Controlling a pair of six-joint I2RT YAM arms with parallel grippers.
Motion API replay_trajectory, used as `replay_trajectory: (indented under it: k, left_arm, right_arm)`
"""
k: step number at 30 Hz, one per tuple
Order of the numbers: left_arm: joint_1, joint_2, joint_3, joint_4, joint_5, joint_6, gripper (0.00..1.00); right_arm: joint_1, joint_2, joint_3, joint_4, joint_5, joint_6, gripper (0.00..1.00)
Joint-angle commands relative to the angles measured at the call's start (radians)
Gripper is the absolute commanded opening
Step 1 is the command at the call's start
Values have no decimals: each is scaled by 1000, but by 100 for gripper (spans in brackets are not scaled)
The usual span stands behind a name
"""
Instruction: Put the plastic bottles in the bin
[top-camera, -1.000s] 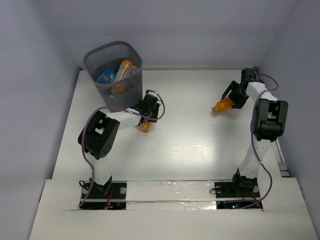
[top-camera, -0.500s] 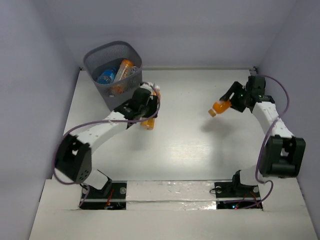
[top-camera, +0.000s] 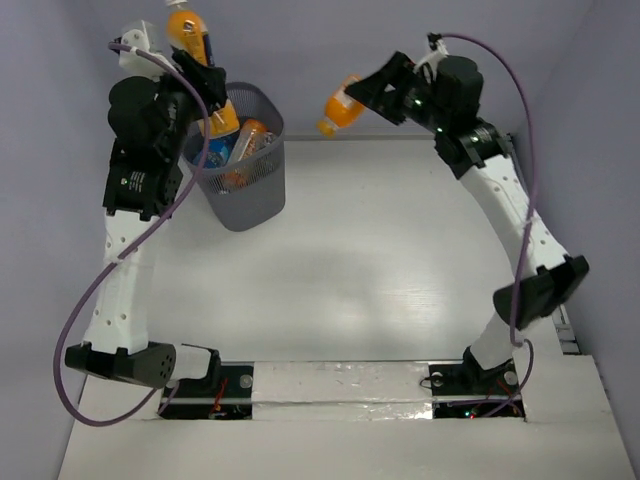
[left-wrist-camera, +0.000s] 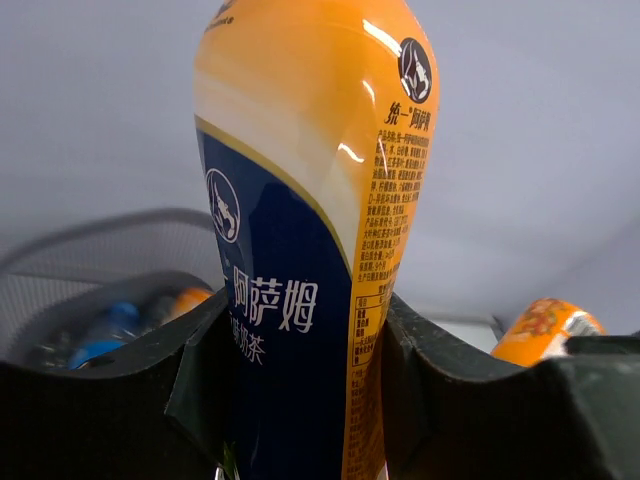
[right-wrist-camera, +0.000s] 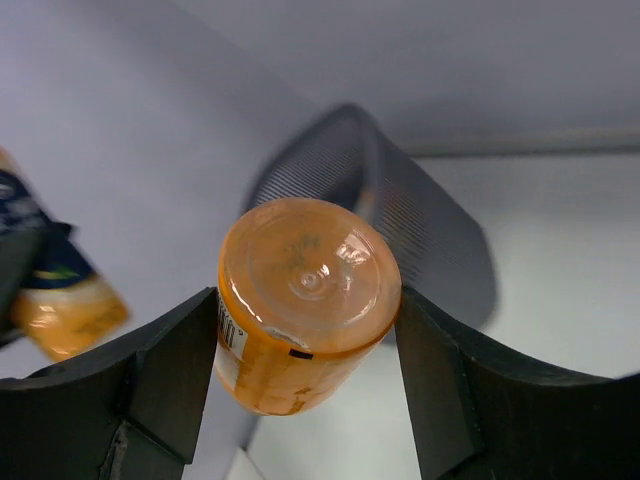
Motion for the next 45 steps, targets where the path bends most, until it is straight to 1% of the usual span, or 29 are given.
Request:
replay_trajectory:
  k: [1, 2, 3, 5, 6, 7, 8, 10, 11, 13, 14, 16, 17, 18, 20, 22, 25, 29, 31, 32, 34, 35, 36, 37, 40, 41, 42, 44, 45]
  left_arm:
    - [81, 77, 37, -22, 15, -31, 22]
    - [109, 94, 34, -10, 15, -38, 22]
    - [158, 112, 35, -11, 15, -46, 36]
    - [196, 178, 48, -43, 25, -57, 62]
    - [219, 197, 60, -65, 25, -57, 85]
    - [219, 218, 77, -85, 29, -58, 97]
    - [219, 217, 75, -93, 37, -55, 99]
    - [219, 191, 48, -81, 28, -55, 99]
    - [219, 186, 46, -79, 23, -57, 99]
    - [219, 179, 70, -90, 16, -54, 99]
    - [219, 177, 78, -96, 15, -48, 99]
    - [219, 162, 100, -100, 15, -43, 99]
    - [219, 154, 104, -105, 15, -45, 99]
    - [219, 146, 112, -108, 8, -46, 99]
    - [219, 119, 130, -114, -41, -55, 99]
    - [219, 104, 167, -122, -61, -65, 99]
    - [219, 74, 202, -133, -81, -83, 99]
    - [219, 27, 186, -130, -31, -97, 99]
    - [219, -5, 111, -114, -3, -100, 99]
    - [219, -43, 79, -88, 38, -100, 99]
    - [219, -80, -10, -79, 64, -109, 99]
    - [219, -117, -37, -71, 93, -111, 99]
    - [219, -134, -66, -67, 106, -120, 99]
    - [219, -157, -127, -58, 120, -126, 99]
    - [219, -249, -254, -25, 170, -154, 99]
    - [219, -293, -283, -18, 198, -158, 99]
    - [219, -315, -316, -16, 207, -163, 99]
    - [219, -382, -415, -18, 229, -189, 99]
    - [219, -403, -451, -15, 239, -198, 99]
  right_arm:
    - [110, 181, 272, 62, 52, 95, 44]
    - [132, 233, 344, 53, 63, 120, 44]
    - [152, 346, 501, 42, 67, 137, 44]
    - [205, 457, 658, 28, 87, 179, 45]
    - [218, 509, 726, 36, 108, 203, 46]
    - [227, 590, 802, 95, 113, 234, 47]
    - [245, 619, 809, 141, 127, 313, 47]
    - [270, 681, 794, 258, 199, 386, 53]
    - [303, 708, 811, 277, 214, 419, 63]
    - [330, 770, 892, 254, 222, 417, 75]
    - [340, 795, 926, 240, 216, 388, 85]
    - [340, 757, 856, 237, 228, 372, 90]
    - [340, 699, 769, 270, 239, 350, 92]
    - [340, 682, 762, 271, 262, 333, 96]
    - [330, 676, 803, 227, 264, 293, 99]
    - [330, 668, 845, 197, 256, 276, 100]
    - [320, 590, 744, 196, 261, 242, 100]
    - [320, 495, 642, 148, 251, 155, 100]
    - [320, 432, 567, 145, 267, 119, 95]
    - [320, 347, 450, 166, 279, 87, 90]
    - [320, 245, 311, 208, 319, 56, 62]
    - [320, 137, 166, 250, 331, 21, 43]
    - [311, 83, 98, 264, 355, 4, 10]
    - [311, 27, 34, 277, 363, -13, 0]
    - [302, -201, -204, 306, 383, -109, 0]
    - [302, -258, -258, 285, 398, -156, 0]
    - [302, -374, -359, 265, 434, -177, 0]
    - [293, -488, -459, 185, 475, -215, 0]
    - [293, -548, -506, 156, 521, -221, 7]
